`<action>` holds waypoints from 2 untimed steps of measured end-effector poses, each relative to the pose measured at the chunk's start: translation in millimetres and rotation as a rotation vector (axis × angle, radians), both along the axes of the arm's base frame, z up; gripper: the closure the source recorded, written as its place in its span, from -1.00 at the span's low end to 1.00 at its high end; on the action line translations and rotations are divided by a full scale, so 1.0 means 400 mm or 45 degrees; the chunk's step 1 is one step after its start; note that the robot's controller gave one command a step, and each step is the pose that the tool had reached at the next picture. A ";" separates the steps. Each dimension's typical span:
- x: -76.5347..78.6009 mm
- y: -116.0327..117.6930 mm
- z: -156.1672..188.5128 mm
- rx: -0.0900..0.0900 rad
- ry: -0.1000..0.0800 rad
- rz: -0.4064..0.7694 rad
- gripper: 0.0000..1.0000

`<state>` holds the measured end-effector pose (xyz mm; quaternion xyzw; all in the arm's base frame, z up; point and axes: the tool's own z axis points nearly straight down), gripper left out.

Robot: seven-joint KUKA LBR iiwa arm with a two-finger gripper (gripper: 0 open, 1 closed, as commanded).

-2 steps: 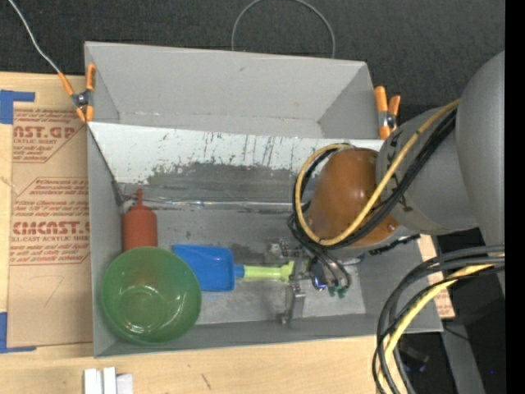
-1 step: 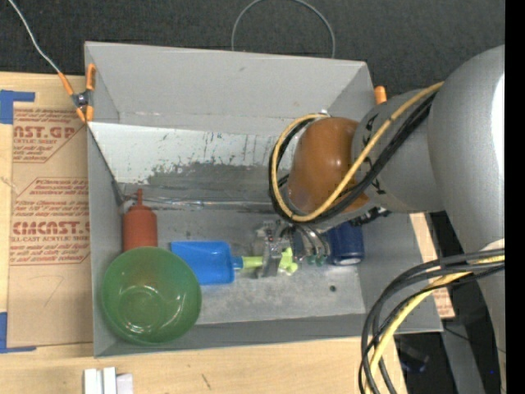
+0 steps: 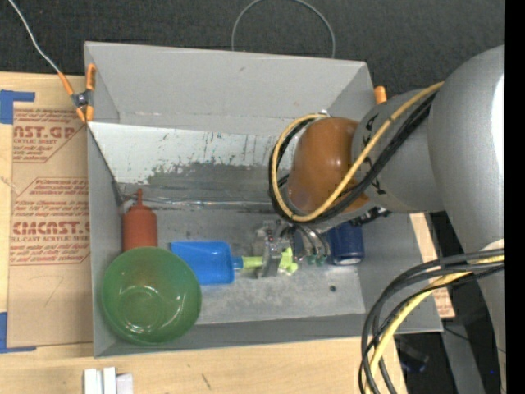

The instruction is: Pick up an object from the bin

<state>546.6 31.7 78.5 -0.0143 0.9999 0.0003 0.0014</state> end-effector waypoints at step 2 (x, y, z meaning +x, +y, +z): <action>-0.018 0.016 -0.026 0.000 0.001 0.027 1.00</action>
Offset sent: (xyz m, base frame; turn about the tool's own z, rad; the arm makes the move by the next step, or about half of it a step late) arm -0.0070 0.0058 -0.0085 -0.0205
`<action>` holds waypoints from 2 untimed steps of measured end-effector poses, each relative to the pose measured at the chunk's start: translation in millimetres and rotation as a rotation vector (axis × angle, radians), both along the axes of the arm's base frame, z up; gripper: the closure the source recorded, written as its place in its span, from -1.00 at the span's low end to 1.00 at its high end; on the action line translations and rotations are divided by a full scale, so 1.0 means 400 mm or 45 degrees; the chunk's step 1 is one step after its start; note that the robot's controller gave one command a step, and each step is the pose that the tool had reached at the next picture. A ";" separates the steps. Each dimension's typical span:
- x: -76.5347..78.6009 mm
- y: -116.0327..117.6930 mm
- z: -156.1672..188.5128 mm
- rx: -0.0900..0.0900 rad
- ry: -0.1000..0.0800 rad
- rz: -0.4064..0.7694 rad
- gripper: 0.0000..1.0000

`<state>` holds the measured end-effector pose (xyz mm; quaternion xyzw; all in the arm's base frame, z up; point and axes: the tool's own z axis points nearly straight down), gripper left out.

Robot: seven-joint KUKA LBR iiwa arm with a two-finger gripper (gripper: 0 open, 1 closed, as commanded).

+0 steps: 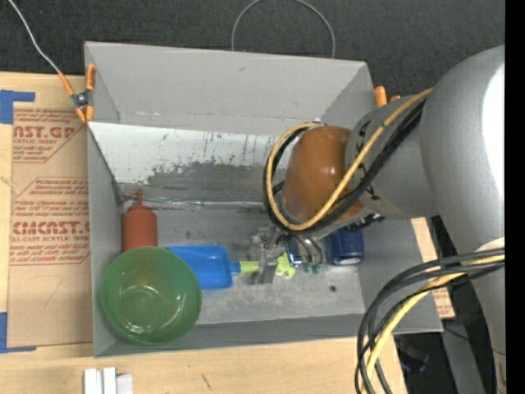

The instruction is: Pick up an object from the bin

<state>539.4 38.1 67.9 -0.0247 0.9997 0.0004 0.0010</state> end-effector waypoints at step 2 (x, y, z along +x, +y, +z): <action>0.025 -0.021 0.073 0.001 -0.009 -0.012 1.00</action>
Offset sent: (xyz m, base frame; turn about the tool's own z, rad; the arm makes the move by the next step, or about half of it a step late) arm 0.0063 -0.0086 0.0189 0.0183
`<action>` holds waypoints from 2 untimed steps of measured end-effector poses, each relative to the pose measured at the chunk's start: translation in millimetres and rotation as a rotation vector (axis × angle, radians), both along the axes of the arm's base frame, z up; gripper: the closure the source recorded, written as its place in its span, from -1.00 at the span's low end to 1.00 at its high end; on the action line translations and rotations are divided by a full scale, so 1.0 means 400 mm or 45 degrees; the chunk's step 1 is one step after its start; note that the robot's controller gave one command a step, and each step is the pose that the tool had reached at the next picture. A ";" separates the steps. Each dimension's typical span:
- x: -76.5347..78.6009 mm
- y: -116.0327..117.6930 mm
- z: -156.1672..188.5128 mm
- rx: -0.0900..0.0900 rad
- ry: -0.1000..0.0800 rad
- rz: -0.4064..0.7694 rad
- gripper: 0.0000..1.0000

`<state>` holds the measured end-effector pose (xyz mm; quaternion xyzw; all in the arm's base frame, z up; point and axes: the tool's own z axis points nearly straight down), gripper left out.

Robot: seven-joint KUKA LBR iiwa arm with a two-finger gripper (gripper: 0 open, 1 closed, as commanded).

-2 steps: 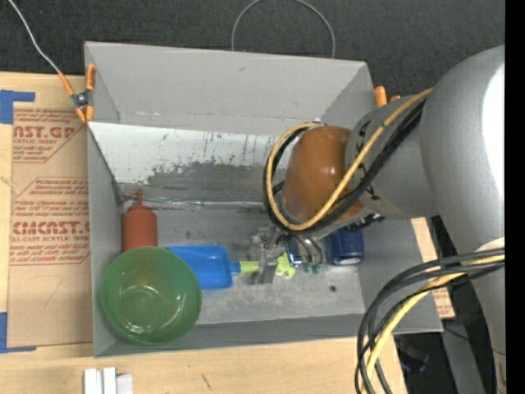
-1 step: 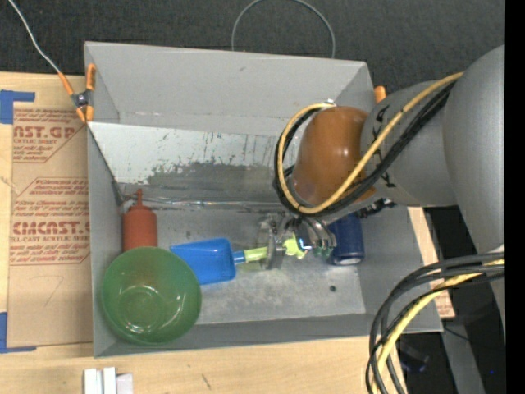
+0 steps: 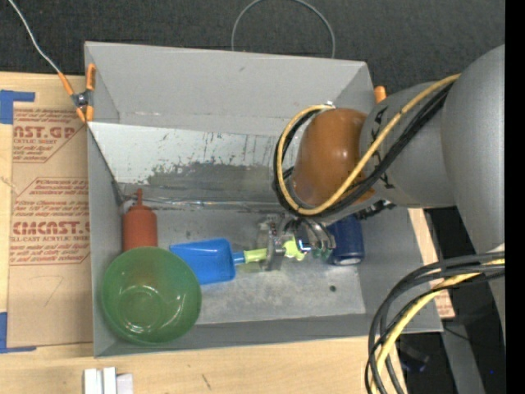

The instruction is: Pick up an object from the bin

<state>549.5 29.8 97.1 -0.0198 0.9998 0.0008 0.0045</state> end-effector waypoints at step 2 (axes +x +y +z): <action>-0.147 0.026 -0.040 -0.002 -0.001 0.463 1.00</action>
Offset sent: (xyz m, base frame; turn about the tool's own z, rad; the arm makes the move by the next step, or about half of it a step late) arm 0.0000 0.0000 0.0000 0.0000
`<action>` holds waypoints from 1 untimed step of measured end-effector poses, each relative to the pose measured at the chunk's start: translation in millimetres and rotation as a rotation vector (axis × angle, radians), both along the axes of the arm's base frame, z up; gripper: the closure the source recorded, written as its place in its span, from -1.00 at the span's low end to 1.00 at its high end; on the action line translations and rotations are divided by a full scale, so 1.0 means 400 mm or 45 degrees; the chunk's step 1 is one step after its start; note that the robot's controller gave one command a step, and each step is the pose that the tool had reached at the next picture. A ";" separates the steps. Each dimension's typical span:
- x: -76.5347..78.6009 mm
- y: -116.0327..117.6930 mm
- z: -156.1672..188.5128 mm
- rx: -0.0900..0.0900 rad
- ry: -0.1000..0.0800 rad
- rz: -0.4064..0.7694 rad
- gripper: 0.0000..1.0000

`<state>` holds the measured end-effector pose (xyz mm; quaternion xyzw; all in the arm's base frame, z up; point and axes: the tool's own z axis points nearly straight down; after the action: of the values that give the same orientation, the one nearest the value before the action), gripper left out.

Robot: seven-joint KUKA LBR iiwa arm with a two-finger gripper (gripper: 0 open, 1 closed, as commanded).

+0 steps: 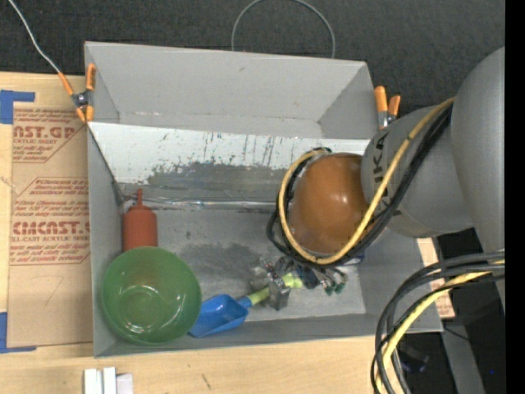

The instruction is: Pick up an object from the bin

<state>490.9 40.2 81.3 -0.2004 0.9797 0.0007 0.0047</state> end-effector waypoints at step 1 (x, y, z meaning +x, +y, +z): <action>0.052 -0.015 0.149 0.001 -0.009 0.002 1.00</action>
Offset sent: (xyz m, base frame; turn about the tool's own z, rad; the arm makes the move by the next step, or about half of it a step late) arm 0.0109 -0.0049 0.0563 0.0473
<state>511.8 34.3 141.1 -0.2012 0.9795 0.0003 0.0084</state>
